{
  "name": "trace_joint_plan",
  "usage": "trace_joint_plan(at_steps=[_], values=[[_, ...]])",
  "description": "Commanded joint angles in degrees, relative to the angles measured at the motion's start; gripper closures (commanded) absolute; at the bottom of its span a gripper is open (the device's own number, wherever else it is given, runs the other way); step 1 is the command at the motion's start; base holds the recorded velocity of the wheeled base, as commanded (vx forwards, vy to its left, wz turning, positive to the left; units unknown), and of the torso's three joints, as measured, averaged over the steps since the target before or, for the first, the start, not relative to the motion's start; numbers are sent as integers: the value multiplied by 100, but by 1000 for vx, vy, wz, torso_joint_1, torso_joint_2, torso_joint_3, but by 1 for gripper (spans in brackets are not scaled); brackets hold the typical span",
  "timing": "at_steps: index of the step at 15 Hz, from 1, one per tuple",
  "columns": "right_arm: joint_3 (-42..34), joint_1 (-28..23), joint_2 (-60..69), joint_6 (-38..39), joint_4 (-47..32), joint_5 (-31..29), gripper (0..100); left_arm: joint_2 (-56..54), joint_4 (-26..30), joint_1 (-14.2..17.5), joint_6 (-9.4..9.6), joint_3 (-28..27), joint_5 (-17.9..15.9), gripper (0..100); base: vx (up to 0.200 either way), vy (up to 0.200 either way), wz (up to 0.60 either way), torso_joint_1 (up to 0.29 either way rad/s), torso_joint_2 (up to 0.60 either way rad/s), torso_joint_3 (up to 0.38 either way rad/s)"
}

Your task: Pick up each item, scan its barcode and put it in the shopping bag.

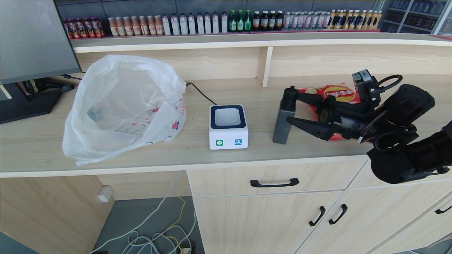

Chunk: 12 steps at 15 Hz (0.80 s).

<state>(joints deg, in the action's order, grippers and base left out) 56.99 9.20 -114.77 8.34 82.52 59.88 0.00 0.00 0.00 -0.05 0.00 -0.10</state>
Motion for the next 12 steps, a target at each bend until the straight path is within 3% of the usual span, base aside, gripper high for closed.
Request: trace_joint_plan(at_steps=[1,3,5,7,8,9,10,12], values=[[-434,2,438,-43,1,-425,0,0,0,0,-4,0,1,0,0,0,0,0,0,0],[-514,2,500,-210,45,-829,0,0,0,-9,-4,0,1,0,0,0,0,0,0,0],[-1146,134,614,-702,124,-2147,0,0,0,0,-4,0,1,0,0,0,0,0,0,0],[-1849,802,1159,-781,98,-3079,0,0,0,0,-4,0,1,0,0,0,0,0,0,0],[-1990,1119,1282,-816,27,-3931,0,0,0,0,-4,0,1,0,0,0,0,0,0,0],[-1964,1224,1282,-931,-52,-5285,0,0,0,0,-4,0,1,0,0,0,0,0,0,0],[-1885,1356,1273,-957,-157,-6260,0,0,0,0,-4,0,1,0,0,0,0,0,0,0],[-1946,1497,1379,-983,-183,-6304,0,0,0,0,-4,0,1,0,0,0,0,0,0,0]])
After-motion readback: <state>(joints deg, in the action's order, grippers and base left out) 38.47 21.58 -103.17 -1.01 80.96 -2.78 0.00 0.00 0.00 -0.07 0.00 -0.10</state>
